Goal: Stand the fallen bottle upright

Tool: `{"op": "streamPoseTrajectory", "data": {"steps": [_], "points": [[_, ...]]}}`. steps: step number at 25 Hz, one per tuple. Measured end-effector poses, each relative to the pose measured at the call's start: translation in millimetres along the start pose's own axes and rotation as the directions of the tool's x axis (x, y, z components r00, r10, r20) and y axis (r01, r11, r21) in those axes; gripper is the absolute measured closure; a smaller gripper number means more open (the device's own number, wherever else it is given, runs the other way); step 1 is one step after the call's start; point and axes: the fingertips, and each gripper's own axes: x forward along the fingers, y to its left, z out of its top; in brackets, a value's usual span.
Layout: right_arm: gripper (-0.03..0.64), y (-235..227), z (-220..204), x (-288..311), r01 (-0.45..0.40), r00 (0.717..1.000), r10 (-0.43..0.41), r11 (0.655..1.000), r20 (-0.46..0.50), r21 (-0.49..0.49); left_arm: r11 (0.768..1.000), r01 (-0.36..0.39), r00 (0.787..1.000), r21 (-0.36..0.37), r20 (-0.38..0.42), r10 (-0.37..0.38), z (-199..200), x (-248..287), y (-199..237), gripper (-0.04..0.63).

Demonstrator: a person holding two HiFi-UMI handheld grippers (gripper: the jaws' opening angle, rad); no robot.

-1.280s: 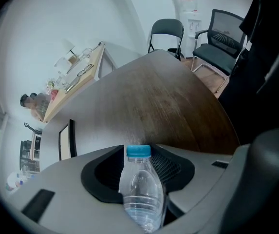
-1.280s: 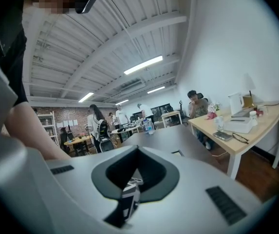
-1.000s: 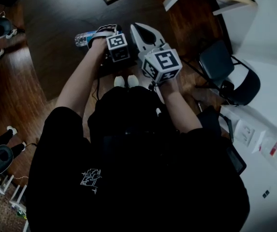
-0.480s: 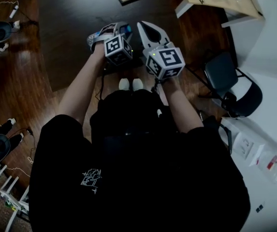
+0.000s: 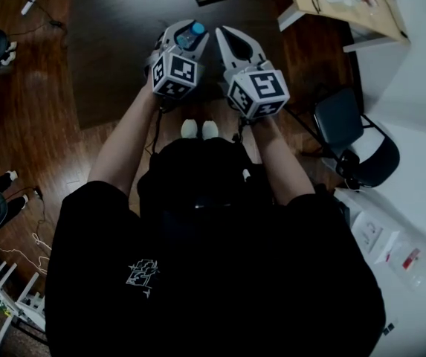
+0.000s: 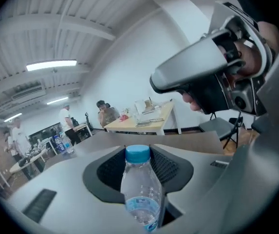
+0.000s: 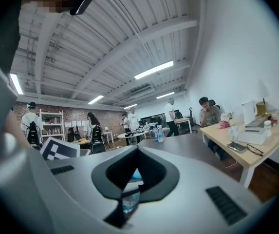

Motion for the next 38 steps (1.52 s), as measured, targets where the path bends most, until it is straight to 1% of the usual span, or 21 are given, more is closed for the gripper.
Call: {"op": "streamPoseTrajectory", "data": {"steps": [4, 6, 7, 8, 10, 12, 13, 15, 19, 21, 22, 27, 28, 30, 31, 36, 38], "points": [[0.594, 5, 0, 0, -0.001, 1.000, 0.001, 1.000, -0.001, -0.005, 0.993, -0.076, 0.996, -0.091, 0.040, 0.080, 6, -10, 16, 0.448], [0.594, 6, -2, 3, 0.001, 1.000, -0.001, 1.000, -0.002, -0.006, 0.983, -0.120, 0.988, -0.140, 0.081, 0.132, 8, -13, 26, 0.448], [0.594, 6, -4, 5, 0.002, 1.000, -0.002, 1.000, -0.003, -0.003, 0.974, -0.144, 0.982, -0.176, 0.098, 0.163, 8, -15, 32, 0.448], [0.594, 6, -6, 6, 0.004, 1.000, -0.004, 1.000, -0.003, 0.001, 0.960, -0.170, 0.975, -0.223, 0.105, 0.197, 6, -18, 37, 0.448], [0.594, 5, -8, 4, 0.008, 1.000, -0.008, 1.000, -0.002, 0.012, 0.922, -0.228, 0.956, -0.314, 0.105, 0.273, 0, -25, 47, 0.446], [0.594, 5, -8, 4, 0.008, 1.000, -0.008, 1.000, -0.001, 0.010, 0.887, -0.276, 0.934, -0.370, 0.115, 0.339, -4, -32, 55, 0.446], [0.594, 6, -8, 4, 0.003, 1.000, -0.003, 1.000, -0.004, 0.005, 0.876, -0.293, 0.924, -0.383, 0.122, 0.363, -6, -34, 58, 0.446], [0.594, 8, -11, 5, -0.007, 1.000, 0.007, 1.000, -0.012, -0.006, 0.860, -0.317, 0.909, -0.401, 0.131, 0.396, -10, -38, 61, 0.446], [0.594, 10, -14, 6, -0.013, 1.000, 0.013, 1.000, -0.014, -0.013, 0.838, -0.333, 0.897, -0.433, 0.129, 0.423, -20, -40, 61, 0.445], [0.594, 12, -15, 8, -0.018, 1.000, 0.018, 1.000, -0.017, -0.014, 0.832, -0.356, 0.884, -0.424, 0.135, 0.447, -20, -43, 66, 0.440], [0.594, 13, -15, 8, -0.021, 1.000, 0.021, 1.000, -0.019, -0.014, 0.831, -0.363, 0.882, -0.422, 0.133, 0.453, -20, -44, 66, 0.437], [0.594, 16, -19, 13, -0.032, 0.999, 0.031, 0.999, -0.026, -0.012, 0.836, -0.360, 0.883, -0.416, 0.140, 0.449, -20, -45, 64, 0.428], [0.593, 17, -20, 13, -0.033, 0.999, 0.032, 0.999, -0.028, -0.013, 0.836, -0.358, 0.881, -0.415, 0.147, 0.450, -20, -45, 63, 0.411], [0.594, 19, -21, 11, -0.036, 0.999, 0.035, 0.999, -0.032, -0.016, 0.836, -0.346, 0.885, -0.427, 0.147, 0.441, -22, -46, 60, 0.408], [0.594, 19, -20, 11, -0.037, 0.999, 0.036, 0.999, -0.033, -0.018, 0.835, -0.341, 0.887, -0.433, 0.147, 0.438, -22, -46, 59, 0.391], [0.594, 16, -16, 7, -0.038, 0.999, 0.038, 0.999, -0.036, -0.007, 0.829, -0.370, 0.875, -0.419, 0.142, 0.463, -18, -57, 63, 0.385], [0.594, 17, -14, 3, -0.040, 0.998, 0.040, 0.999, -0.038, -0.004, 0.826, -0.374, 0.880, -0.422, 0.120, 0.460, -19, -61, 59, 0.385]]}}
